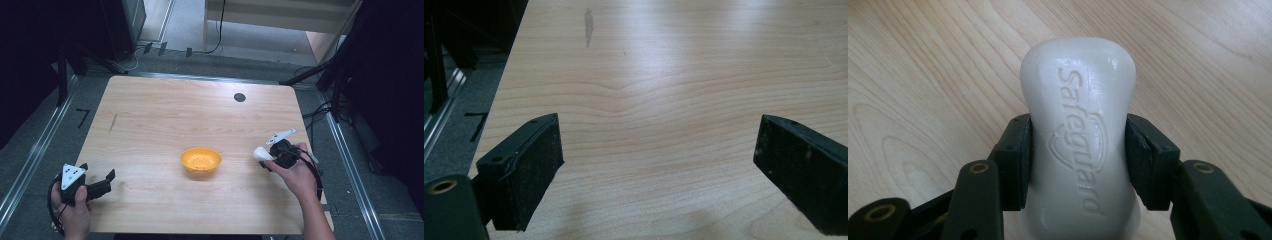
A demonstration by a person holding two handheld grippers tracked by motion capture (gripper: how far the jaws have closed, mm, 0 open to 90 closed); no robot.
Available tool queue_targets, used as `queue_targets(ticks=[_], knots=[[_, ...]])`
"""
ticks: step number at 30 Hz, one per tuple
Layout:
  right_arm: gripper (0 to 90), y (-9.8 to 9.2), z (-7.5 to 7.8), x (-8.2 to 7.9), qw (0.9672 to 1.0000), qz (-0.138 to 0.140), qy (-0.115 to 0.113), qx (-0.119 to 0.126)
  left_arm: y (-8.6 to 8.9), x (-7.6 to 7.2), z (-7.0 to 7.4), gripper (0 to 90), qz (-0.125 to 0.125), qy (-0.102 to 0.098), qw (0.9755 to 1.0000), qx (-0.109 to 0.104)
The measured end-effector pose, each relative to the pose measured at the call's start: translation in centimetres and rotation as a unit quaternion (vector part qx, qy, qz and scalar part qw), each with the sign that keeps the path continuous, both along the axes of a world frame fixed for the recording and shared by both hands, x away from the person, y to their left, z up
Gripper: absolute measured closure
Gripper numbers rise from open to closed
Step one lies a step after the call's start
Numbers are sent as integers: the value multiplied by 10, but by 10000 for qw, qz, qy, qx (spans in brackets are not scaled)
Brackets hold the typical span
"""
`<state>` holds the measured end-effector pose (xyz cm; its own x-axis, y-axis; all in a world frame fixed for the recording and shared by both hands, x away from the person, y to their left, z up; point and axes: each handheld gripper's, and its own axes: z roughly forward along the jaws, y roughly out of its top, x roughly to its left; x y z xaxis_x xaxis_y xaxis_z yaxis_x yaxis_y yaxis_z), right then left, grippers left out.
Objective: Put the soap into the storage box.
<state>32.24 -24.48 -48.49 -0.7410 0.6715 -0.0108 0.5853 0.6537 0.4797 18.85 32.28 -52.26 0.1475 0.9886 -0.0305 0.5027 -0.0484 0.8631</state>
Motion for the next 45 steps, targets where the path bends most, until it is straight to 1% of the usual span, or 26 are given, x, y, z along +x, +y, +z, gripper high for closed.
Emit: queue_targets(ticks=[1,3,5,6,9,10,11,12,17,26,32,34,38,45], knots=[[505,0,0,0,10000,0,0,0,0,0,0,59,0,0,10000,0],[505,5,3,1,9999,150,-19,-33,0,0,0,59,0,6,10000,-7],[505,8,4,1,9999,168,1,-26,0,0,0,59,-1,6,10000,-10],[505,13,6,1,9996,261,-27,-43,0,0,0,59,-2,7,10000,-18],[505,16,8,1,9995,316,-42,-27,0,0,0,59,-4,6,10000,-20],[505,21,10,1,9992,387,-80,8,0,0,0,59,-6,-1,10000,-20],[505,21,10,1,9992,387,-80,8,0,0,0,59,-6,-1,10000,-20],[505,25,11,2,9989,466,-74,16,0,0,0,59,-1,3,10000,-32],[505,35,15,3,9982,583,-94,22,0,0,0,59,-2,10,10000,-28],[505,53,23,5,9957,902,-191,51,0,1,0,59,-11,25,10000,-23],[505,63,28,7,9942,1054,-199,68,0,1,0,59,-12,26,10000,-42],[505,65,28,7,9941,1062,-198,67,0,1,0,59,-13,27,10000,-45],[505,75,33,9,9921,1238,-210,78,0,1,0,59,-8,39,10000,-47],[505,88,36,11,9898,1403,-224,61,0,1,0,60,-13,48,10000,-45]])
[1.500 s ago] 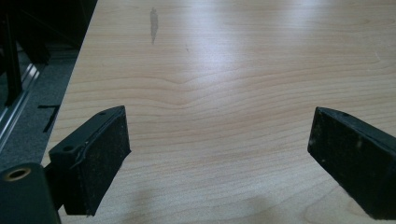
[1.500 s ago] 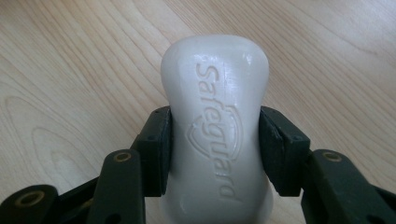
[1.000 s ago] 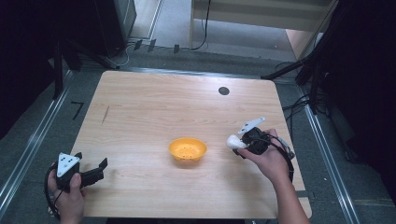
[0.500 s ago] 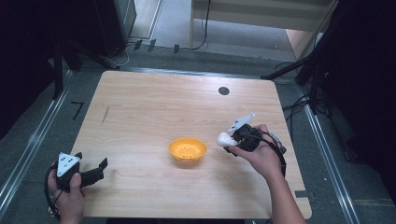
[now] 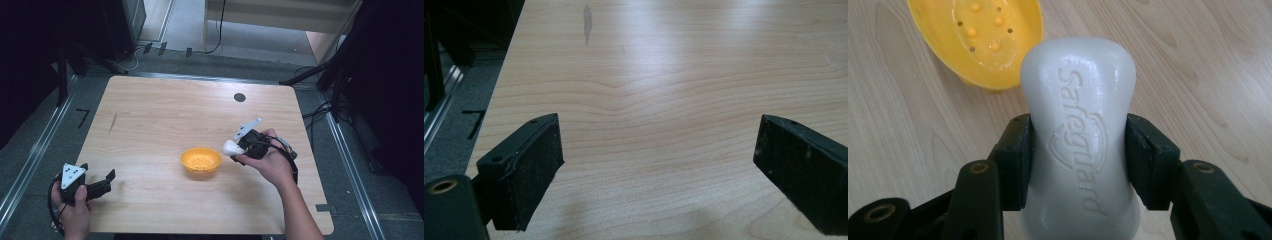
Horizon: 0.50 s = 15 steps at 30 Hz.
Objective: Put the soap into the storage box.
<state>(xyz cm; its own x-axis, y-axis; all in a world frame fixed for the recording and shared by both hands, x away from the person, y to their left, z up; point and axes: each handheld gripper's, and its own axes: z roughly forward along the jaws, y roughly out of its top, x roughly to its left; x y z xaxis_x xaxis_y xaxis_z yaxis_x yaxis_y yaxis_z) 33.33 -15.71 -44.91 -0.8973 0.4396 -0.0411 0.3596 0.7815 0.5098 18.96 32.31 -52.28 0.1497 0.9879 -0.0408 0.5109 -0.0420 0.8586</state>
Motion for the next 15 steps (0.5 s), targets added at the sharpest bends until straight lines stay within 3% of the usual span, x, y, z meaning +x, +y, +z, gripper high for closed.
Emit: queue_targets(ticks=[15], knots=[[505,31,0,3,9993,354,64,33,0,0,0,60,-1,7,10000,-6]])
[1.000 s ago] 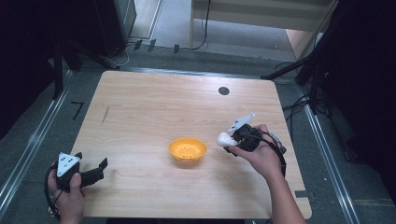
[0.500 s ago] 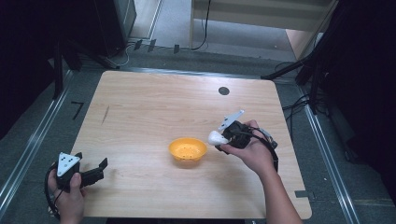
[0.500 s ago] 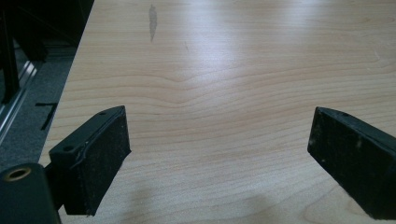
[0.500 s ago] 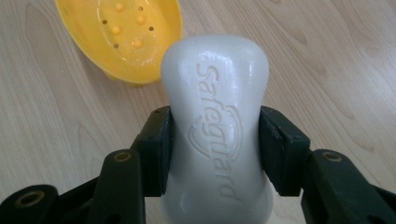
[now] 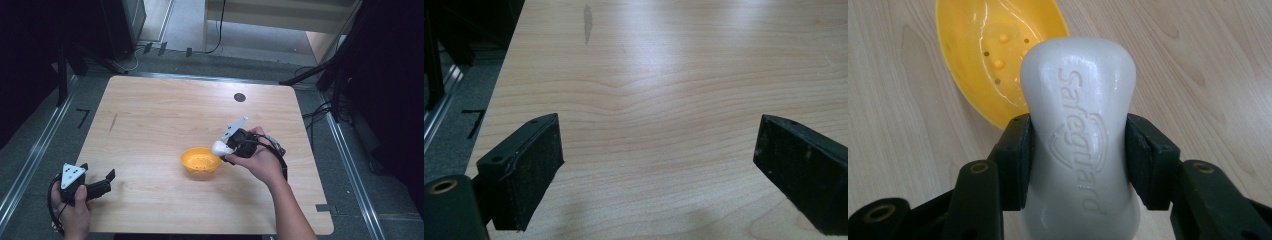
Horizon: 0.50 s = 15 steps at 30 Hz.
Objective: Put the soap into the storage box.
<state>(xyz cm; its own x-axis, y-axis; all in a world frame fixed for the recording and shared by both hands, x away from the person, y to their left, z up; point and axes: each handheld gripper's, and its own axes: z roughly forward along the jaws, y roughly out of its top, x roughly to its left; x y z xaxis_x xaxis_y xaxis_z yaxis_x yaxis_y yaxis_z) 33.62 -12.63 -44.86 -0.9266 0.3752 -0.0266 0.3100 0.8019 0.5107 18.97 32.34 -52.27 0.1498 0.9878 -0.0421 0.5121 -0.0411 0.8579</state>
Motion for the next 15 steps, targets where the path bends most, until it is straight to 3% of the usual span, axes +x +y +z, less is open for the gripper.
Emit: queue_targets(ticks=[15], knots=[[505,22,1,1,9996,297,-3,1,0,0,0,59,1,1,10000,-6]])
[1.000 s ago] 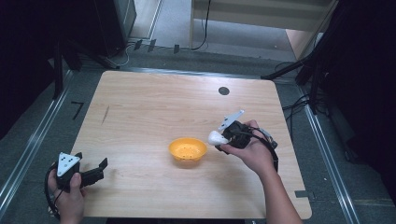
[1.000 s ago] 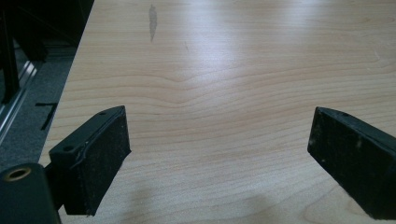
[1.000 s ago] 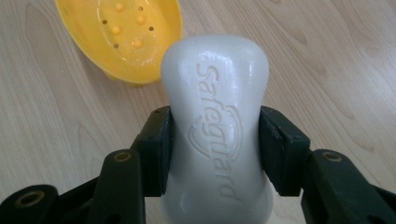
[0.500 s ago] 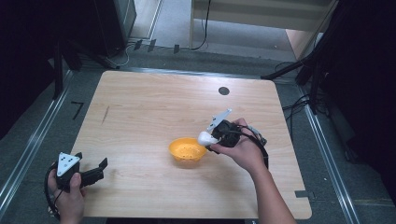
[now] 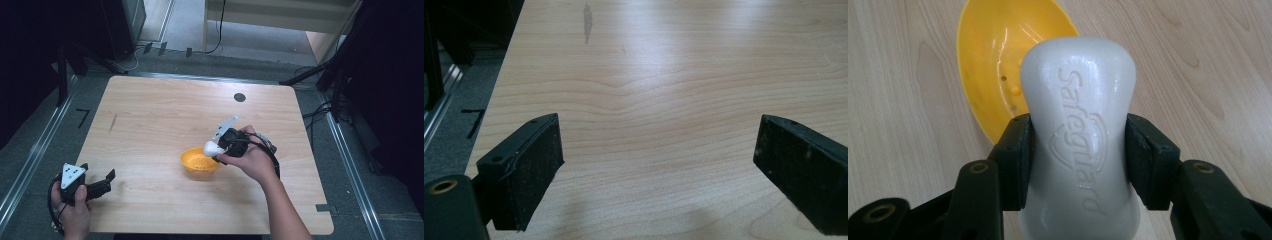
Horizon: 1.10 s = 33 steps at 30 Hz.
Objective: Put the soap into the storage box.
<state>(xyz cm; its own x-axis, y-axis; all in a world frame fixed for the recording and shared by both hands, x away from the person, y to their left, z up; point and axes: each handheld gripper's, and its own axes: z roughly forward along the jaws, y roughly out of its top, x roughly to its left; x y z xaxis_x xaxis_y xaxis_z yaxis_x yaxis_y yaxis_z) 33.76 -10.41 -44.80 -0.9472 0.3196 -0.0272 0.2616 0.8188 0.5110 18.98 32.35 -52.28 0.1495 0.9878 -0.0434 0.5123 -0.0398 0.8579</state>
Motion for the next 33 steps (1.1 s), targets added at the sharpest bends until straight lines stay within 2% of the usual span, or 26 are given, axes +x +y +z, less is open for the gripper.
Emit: queue_targets(ticks=[12,23,29,33], knots=[[505,20,-2,0,9995,323,29,8,0,0,0,59,10,3,10000,-1],[505,39,-7,0,9982,601,41,-79,0,0,0,60,8,14,10000,2],[504,46,-11,1,9968,759,55,-243,0,0,0,60,5,11,10000,-3],[504,47,-14,3,9961,829,103,-268,0,0,0,60,7,17,10000,-3]])
